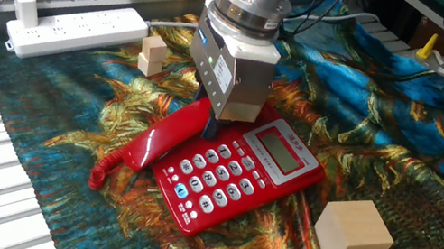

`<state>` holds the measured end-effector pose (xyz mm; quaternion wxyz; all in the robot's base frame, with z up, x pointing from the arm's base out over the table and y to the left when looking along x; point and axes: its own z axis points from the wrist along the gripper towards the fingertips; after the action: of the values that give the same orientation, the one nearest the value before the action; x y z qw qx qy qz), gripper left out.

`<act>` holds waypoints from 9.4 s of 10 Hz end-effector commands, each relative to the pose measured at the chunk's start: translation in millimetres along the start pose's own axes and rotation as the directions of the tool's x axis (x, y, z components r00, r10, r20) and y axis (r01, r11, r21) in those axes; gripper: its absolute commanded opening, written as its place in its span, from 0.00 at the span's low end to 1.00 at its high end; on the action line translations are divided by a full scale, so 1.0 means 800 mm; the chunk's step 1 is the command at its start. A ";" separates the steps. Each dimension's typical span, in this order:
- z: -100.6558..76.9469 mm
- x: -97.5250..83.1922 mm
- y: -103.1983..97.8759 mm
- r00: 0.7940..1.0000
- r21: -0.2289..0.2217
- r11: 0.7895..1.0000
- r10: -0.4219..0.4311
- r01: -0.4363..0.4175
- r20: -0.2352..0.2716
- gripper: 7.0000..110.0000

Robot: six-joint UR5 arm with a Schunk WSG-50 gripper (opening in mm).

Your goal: Place the handset of the telephone on the corresponding phone cradle

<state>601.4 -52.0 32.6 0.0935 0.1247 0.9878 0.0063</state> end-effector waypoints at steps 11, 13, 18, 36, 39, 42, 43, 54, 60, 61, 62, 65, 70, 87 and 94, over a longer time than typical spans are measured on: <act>-0.015 0.013 0.013 0.986 0.035 0.985 0.169 -0.169 0.009 0.00; -0.018 0.019 0.018 0.985 0.021 0.984 0.174 -0.174 0.011 0.00; -0.022 0.026 0.011 0.991 -0.033 0.991 0.133 -0.132 0.023 0.00; -0.011 0.030 0.020 0.999 -0.050 0.998 0.030 -0.029 0.032 0.00; -0.009 0.027 0.021 0.999 -0.070 0.998 0.000 0.003 0.041 0.57; -0.005 0.028 0.019 0.999 -0.065 0.998 -0.006 0.009 0.047 0.57; -0.005 0.028 0.018 0.999 -0.064 0.998 -0.004 0.008 0.049 0.57; -0.003 0.025 -0.001 0.998 -0.032 0.999 -0.011 0.013 0.063 0.36; 0.000 0.028 0.002 0.997 -0.041 0.997 0.060 -0.058 0.045 0.15; -0.002 0.027 0.004 0.998 -0.045 0.998 0.053 -0.051 0.046 0.15; -0.003 0.028 0.004 0.998 -0.045 0.998 0.049 -0.047 0.041 0.36; -0.008 0.031 0.000 0.999 -0.049 0.999 -0.008 0.010 0.042 0.36; -0.003 0.026 0.006 0.997 -0.061 0.997 -0.043 0.047 0.067 0.57; -0.007 0.029 0.005 0.995 -0.075 0.996 0.060 -0.053 0.086 0.15; -0.014 0.038 -0.001 0.990 -0.003 0.991 0.132 -0.132 0.053 0.00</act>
<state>570.7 -47.8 34.1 0.1236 0.1744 0.9768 0.0105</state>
